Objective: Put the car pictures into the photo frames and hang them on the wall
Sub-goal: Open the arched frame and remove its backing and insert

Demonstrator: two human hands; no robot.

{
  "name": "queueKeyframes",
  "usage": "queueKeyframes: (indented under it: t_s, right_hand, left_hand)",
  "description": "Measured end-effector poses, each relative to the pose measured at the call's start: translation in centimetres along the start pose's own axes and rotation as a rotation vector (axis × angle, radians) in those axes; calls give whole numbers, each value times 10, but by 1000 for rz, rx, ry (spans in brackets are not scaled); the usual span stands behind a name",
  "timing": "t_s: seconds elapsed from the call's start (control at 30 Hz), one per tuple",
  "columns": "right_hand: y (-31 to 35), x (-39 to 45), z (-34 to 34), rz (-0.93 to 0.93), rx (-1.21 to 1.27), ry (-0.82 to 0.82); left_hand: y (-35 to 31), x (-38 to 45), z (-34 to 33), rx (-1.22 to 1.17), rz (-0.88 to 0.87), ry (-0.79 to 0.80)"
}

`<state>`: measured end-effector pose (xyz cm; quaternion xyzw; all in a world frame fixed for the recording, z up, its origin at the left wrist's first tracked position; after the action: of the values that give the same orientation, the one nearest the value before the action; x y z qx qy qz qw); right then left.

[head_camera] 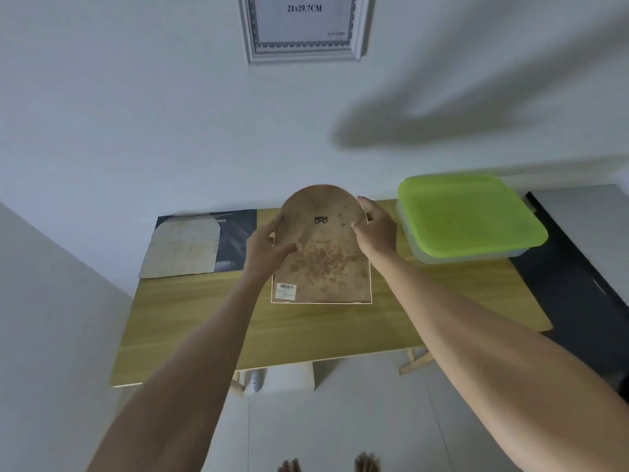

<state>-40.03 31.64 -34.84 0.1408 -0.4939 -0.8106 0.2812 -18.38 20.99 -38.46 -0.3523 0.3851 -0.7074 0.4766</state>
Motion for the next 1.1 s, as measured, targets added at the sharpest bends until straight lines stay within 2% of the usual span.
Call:
queueKeyframes:
  t_s: [0.13,0.3,0.43,0.67,1.1]
  right_hand:
    - [-50,-3,-30,-43,-73,76]
    - [-101,-10,-55,-66,-168,178]
    - [-126,-13,-68,-63,-256,270]
    - [-139,-13,-88,16,-558,344]
    - [-134,-12,-99,34,-677,338]
  left_hand:
    - [36,-16,-20,59,63,1]
    - [87,-30,-45,222,119,88]
    - [105,-36,-57,317,104,135]
    - [117,-33,-68,392,142,212]
    - [112,-40,-65,518,48,217]
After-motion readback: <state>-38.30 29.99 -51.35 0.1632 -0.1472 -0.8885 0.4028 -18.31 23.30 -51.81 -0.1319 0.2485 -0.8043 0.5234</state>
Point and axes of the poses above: each hand's wrist, its own x-axis towards the middle knuckle, its own z-axis out of the back of the hand, y = z × x, the point moved 5 cm from there along x, towards the middle knuckle, and after that the axes turned 8 degrees about -y, right-handed, at the moved point
